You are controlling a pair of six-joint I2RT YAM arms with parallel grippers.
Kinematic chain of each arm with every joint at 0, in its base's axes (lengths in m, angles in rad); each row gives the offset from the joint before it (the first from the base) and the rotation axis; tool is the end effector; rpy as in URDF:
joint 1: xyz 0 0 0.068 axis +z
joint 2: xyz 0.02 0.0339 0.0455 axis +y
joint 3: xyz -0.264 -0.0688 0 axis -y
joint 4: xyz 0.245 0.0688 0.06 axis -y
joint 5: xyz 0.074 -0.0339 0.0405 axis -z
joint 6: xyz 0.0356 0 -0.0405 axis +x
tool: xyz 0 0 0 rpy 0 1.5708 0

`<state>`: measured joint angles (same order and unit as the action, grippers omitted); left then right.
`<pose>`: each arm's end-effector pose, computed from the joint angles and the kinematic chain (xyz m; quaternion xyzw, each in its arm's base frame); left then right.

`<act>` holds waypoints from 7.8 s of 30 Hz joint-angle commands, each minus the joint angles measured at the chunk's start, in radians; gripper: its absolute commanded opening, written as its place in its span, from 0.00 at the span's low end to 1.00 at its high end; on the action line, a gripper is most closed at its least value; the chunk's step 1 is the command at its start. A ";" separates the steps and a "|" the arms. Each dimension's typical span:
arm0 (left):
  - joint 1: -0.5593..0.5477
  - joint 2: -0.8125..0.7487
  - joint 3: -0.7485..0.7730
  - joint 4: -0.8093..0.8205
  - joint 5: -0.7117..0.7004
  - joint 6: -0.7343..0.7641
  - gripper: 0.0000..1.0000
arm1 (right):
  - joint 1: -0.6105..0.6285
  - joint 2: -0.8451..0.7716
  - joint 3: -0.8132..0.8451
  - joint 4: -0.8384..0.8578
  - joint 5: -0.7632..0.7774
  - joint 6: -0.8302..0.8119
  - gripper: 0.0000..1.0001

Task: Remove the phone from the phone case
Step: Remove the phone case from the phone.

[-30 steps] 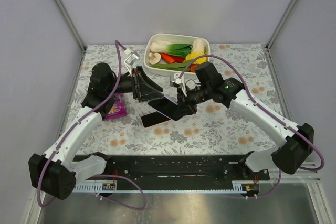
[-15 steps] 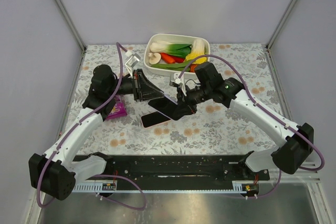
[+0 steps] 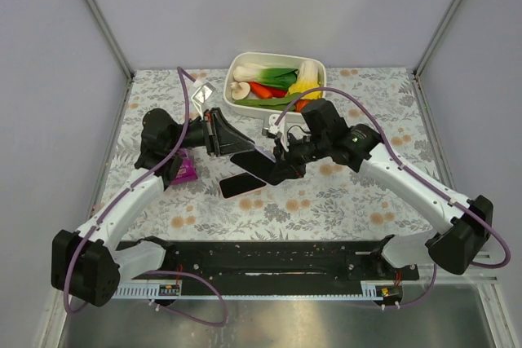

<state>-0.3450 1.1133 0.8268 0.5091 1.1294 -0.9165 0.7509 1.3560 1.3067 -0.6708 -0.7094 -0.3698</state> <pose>0.2172 -0.1123 0.3584 0.2525 0.6238 -0.6590 0.3360 0.1942 0.2130 0.3527 -0.5754 0.6474 0.3839 0.3200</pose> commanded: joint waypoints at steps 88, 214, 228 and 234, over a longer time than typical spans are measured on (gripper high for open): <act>0.161 -0.063 0.265 -0.949 0.302 0.987 0.76 | -0.120 -0.074 -0.007 0.151 -0.358 0.072 0.00; 0.132 -0.009 0.124 0.520 -0.275 -0.407 0.29 | -0.150 0.022 0.198 0.459 -0.357 0.499 0.00; 0.129 -0.015 0.046 0.681 -0.336 -0.634 0.00 | -0.145 0.014 0.178 0.390 -0.390 0.335 0.00; 0.123 -0.015 0.020 0.718 -0.372 -0.716 0.00 | -0.113 0.020 0.209 0.254 -0.378 0.184 0.00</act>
<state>-0.2169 1.1080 0.8448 1.1267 0.8608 -1.4776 0.6147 1.4025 1.4826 -0.3485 -1.0851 -0.0135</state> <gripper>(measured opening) 0.138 0.193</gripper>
